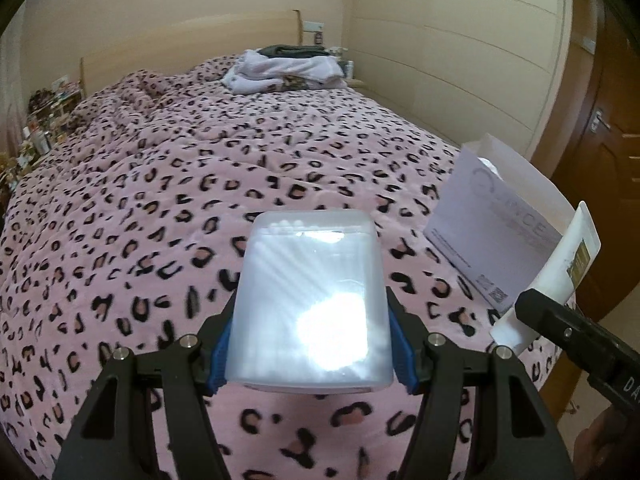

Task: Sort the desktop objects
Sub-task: 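Lift and carry swab box in left tool while right tool carries tube to bag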

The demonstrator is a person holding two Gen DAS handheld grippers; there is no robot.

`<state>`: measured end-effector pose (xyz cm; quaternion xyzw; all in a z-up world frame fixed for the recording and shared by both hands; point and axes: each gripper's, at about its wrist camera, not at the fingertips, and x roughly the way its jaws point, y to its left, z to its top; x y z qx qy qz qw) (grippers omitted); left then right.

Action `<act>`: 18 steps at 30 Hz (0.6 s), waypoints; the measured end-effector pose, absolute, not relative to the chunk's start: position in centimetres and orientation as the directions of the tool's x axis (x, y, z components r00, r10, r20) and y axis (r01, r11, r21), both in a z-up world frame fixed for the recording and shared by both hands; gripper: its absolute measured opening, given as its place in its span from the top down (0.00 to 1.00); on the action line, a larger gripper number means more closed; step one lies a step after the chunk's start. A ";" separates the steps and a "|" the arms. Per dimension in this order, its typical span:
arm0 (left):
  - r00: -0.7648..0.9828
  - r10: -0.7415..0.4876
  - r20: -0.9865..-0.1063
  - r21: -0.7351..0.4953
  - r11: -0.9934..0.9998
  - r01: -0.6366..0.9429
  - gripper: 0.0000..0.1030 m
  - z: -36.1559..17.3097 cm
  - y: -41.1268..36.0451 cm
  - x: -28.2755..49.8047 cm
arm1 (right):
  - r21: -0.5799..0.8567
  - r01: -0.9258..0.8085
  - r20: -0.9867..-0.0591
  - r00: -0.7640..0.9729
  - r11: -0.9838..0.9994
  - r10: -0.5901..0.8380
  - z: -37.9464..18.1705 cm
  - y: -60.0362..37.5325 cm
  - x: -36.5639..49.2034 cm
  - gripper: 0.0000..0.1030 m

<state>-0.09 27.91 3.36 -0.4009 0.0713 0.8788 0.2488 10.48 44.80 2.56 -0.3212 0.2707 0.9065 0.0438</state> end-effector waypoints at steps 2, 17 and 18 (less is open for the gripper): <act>-0.541 0.393 -0.743 -0.078 -0.855 -0.513 0.38 3.1 28.9 0.3 | 0.459 -0.269 -0.609 -0.789 -0.847 -0.079 2.5 45.5 11.0 0.66; -0.450 0.515 -0.730 -0.141 -0.757 -0.638 0.38 1.6 34.3 2.2 | 0.405 -0.384 -0.656 -0.754 -0.830 0.028 1.2 48.6 13.9 0.66; -0.444 0.521 -0.729 -0.145 -0.751 -0.644 0.37 1.6 34.6 2.3 | 0.396 -0.391 -0.662 -0.748 -0.831 0.037 1.2 48.8 14.0 0.66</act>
